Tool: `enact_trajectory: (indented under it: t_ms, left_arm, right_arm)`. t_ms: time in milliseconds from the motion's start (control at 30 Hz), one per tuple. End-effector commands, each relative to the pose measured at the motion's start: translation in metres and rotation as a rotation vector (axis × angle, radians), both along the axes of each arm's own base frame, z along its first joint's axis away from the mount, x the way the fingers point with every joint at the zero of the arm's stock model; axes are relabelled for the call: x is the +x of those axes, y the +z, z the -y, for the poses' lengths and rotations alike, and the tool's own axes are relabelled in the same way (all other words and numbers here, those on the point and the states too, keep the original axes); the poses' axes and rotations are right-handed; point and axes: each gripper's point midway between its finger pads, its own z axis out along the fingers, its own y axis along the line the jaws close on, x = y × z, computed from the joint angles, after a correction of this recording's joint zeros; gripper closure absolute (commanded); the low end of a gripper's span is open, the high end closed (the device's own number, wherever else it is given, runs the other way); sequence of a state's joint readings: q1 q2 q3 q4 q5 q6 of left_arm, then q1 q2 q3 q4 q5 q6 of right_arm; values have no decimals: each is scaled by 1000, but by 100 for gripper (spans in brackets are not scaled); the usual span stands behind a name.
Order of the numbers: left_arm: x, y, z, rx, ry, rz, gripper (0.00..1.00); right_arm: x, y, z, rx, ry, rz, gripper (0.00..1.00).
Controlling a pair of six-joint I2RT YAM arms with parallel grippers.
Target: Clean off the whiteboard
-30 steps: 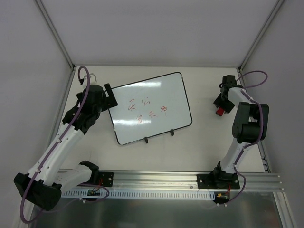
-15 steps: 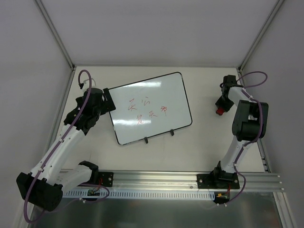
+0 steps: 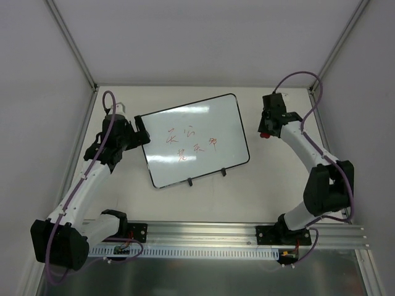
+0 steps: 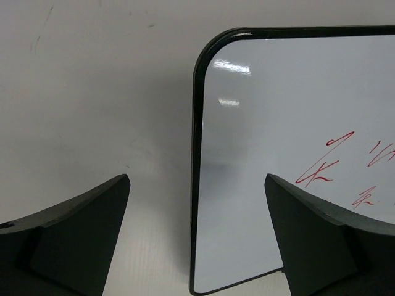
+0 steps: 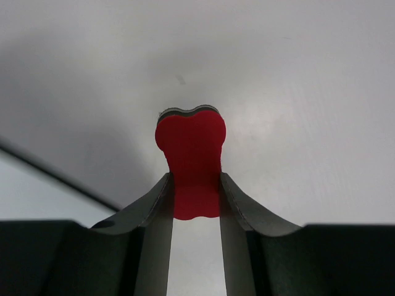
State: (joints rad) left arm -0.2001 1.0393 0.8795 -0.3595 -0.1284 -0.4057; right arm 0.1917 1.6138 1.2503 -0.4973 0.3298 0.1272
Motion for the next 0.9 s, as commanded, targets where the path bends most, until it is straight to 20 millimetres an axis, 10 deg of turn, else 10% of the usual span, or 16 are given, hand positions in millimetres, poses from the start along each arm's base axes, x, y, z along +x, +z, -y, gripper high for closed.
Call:
enact_trajectory:
  t_ms: [0,233,367,867]
  left_arm:
    - [14,4,9,-35,-83,69,8]
    - [26,-11,1,-81,-98,88,14]
    - [30,-15,6,-107,-117,92,17]
    - [27,-37,19,-156,-165,60,56]
  right_arm:
    - [-5,55,-33,-18,115,172,100]
    - [-11,87,-145,3,419,328,100]
    - [-10,71,-206,-72,562,323,100]
    - [-26,34,-285,-21,703,341,100]
